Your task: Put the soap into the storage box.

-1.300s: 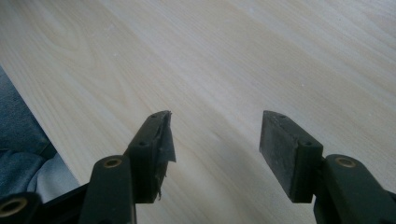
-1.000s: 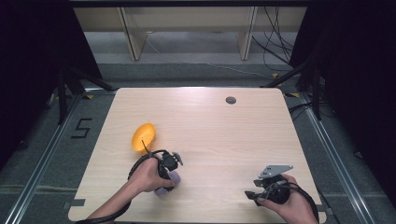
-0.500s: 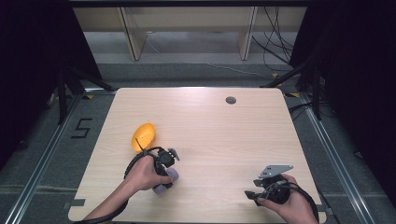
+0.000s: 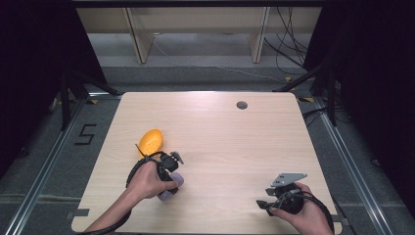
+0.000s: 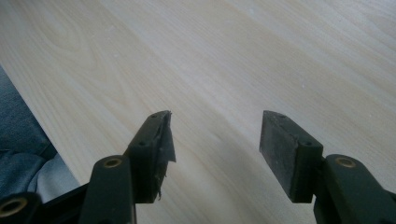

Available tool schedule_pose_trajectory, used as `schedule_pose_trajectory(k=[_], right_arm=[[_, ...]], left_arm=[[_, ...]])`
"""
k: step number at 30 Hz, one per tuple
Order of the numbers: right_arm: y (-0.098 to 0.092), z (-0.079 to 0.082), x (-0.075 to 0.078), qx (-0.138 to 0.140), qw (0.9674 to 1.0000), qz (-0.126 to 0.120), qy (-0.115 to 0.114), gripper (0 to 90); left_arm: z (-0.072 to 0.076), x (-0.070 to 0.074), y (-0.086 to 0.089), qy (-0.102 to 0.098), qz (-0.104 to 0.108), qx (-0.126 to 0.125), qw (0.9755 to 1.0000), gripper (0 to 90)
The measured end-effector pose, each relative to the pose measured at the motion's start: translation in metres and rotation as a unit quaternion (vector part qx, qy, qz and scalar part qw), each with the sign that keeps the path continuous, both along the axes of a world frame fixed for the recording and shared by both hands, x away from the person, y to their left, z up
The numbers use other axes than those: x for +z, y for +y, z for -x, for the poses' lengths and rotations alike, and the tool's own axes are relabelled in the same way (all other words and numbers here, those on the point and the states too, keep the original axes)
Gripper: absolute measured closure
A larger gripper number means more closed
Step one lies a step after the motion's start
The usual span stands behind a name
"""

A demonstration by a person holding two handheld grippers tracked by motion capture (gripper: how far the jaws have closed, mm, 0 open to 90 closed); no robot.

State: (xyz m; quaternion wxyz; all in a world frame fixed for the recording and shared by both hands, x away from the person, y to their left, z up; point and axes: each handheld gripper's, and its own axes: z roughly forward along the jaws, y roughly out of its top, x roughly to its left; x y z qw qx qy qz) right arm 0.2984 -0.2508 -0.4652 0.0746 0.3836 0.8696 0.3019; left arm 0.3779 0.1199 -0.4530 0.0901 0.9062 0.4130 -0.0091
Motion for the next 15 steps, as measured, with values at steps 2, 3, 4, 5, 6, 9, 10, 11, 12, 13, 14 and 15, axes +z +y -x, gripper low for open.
schedule_pose_trajectory(k=[2, 3, 4, 5, 6, 9, 10, 11, 12, 13, 14, 15], right_arm=[[0.0001, 0.0, 0.0, 0.0, 1.0, 0.0, 0.0, 43.8], [0.0001, -0.0001, 0.0, 0.0, 1.0, 0.0, 0.0, 43.8], [-0.0001, -0.0002, -0.0002, 0.001, 1.0, 0.0, -0.001, 43.8], [-0.0001, -0.0003, -0.0002, 0.001, 1.0, 0.0, -0.001, 43.8], [-0.0001, -0.0003, -0.0002, 0.001, 1.0, 0.0, -0.001, 43.8], [0.0, -0.0003, -0.0002, 0.001, 1.0, 0.0, -0.001, 43.8], [0.0, -0.0003, -0.0002, 0.001, 1.0, 0.0, -0.002, 43.8], [0.0, -0.0004, -0.0002, 0.001, 1.0, 0.0, -0.002, 43.8], [0.0, -0.0004, -0.0002, 0.001, 1.0, 0.0, -0.002, 43.8], [0.0, -0.0004, -0.0001, 0.001, 1.0, -0.001, -0.001, 43.8], [0.0005, 0.0001, 0.0006, -0.003, 1.0, -0.003, 0.005, 43.8], [0.0005, 0.0001, 0.0006, -0.002, 1.0, -0.004, 0.005, 43.8]], left_arm=[[-0.0009, 0.001, 0.0018, -0.006, -0.001, 0.001, 1.0, 48.9], [-0.0009, 0.0017, 0.0019, -0.006, -0.001, 0.006, 1.0, 48.9], [-0.0012, 0.0024, 0.0023, -0.005, -0.003, 0.008, 1.0, 48.9], [-0.0012, 0.003, 0.0029, -0.003, -0.003, 0.012, 0.9999, 48.9], [-0.0013, 0.0034, 0.0037, 0.0, -0.002, 0.014, 0.9999, 48.9], [-0.0025, 0.0045, 0.0059, -0.006, -0.001, 0.023, 0.9997, 48.9], [-0.0029, 0.0053, 0.0067, -0.004, -0.003, 0.022, 0.9997, 48.9], [-0.0026, 0.0062, 0.0068, 0.001, -0.001, 0.032, 0.9995, 48.9], [-0.0032, 0.0066, 0.0075, -0.003, -0.002, 0.03, 0.9995, 48.9], [-0.0036, 0.0073, 0.0082, -0.002, -0.003, 0.031, 0.9995, 48.9], [-0.004, 0.0073, 0.0088, -0.005, -0.001, 0.032, 0.9995, 48.9], [-0.0043, 0.0077, 0.0093, -0.006, -0.002, 0.034, 0.9994, 48.9]])
